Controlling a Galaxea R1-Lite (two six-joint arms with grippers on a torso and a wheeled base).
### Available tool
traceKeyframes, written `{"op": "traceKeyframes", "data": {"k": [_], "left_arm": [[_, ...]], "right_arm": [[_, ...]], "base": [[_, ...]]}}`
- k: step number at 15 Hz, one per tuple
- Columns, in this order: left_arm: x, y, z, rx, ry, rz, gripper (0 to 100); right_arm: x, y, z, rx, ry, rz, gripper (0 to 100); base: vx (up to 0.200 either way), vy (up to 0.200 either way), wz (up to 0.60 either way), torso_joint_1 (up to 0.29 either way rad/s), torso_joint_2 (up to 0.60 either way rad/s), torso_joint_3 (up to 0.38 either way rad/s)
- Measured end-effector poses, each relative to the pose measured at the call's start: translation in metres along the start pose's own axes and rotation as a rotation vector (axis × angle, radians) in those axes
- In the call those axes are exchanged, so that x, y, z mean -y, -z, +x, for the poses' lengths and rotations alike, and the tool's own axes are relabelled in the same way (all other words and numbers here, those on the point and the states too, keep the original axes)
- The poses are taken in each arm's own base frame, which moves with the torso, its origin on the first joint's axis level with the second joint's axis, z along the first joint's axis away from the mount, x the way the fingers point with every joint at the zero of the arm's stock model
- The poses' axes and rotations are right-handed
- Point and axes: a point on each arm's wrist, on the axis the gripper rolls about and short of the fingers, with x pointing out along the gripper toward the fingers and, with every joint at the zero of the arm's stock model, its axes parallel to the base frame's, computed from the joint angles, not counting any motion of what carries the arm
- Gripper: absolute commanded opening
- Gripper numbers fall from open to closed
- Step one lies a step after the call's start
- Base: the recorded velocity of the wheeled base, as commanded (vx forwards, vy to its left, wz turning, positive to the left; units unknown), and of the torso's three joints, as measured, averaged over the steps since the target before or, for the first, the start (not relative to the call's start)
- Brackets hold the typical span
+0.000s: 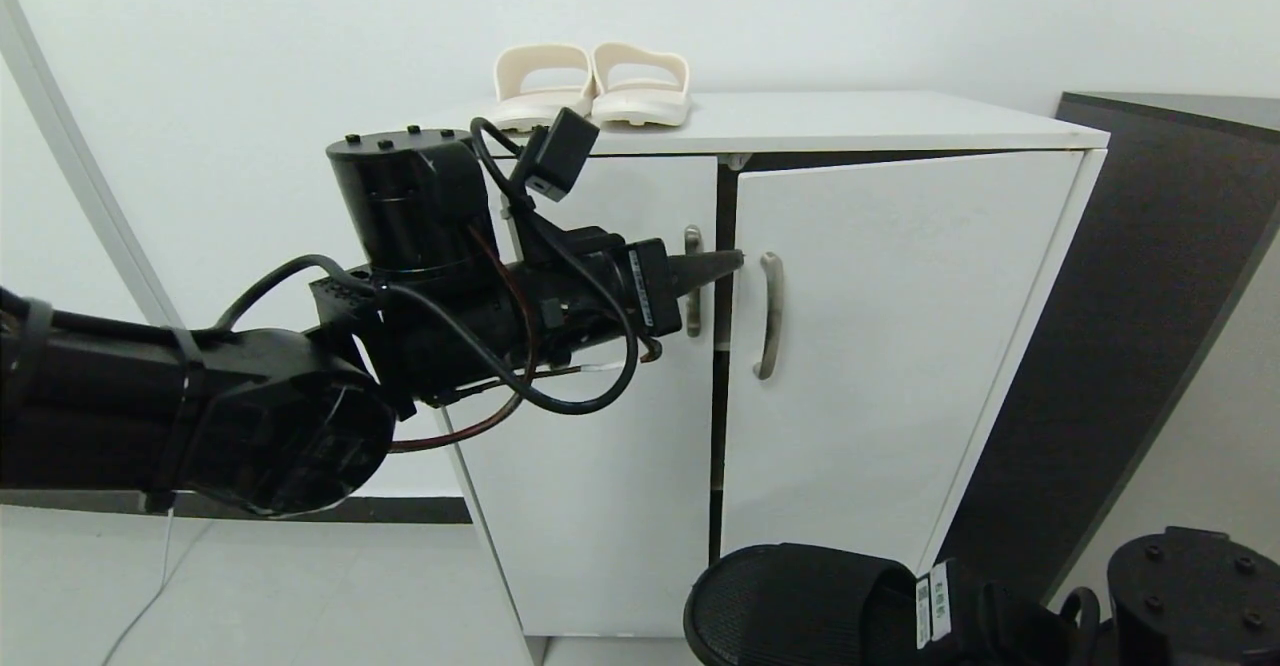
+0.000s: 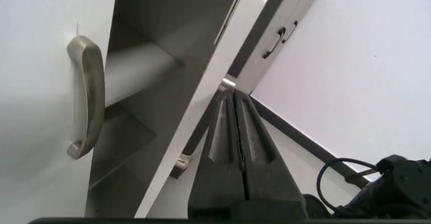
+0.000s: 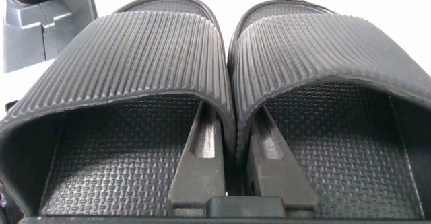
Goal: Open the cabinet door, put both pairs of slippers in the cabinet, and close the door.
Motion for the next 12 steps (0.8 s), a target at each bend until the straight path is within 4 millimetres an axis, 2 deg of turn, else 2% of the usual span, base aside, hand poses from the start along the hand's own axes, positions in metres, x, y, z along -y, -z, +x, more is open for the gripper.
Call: {"op": "traceKeyframes", "data": {"k": [7, 12], "left_arm": [[-0.014, -0.006, -0.007, 0.02, -0.042, -0.001, 0], [-0.019, -0.017, 0.004, 0.05, -0.039, 0.014, 0]], "right_arm": [[0.0, 0.0, 0.0, -0.003, 0.0, 0.001, 0], [0.0, 0.001, 0.001, -0.004, -0.001, 0.0, 0]], "base": [[0.0, 0.0, 0.0, 0.0, 0.0, 0.0], [0.0, 0.0, 0.0, 0.0, 0.0, 0.0]]}}
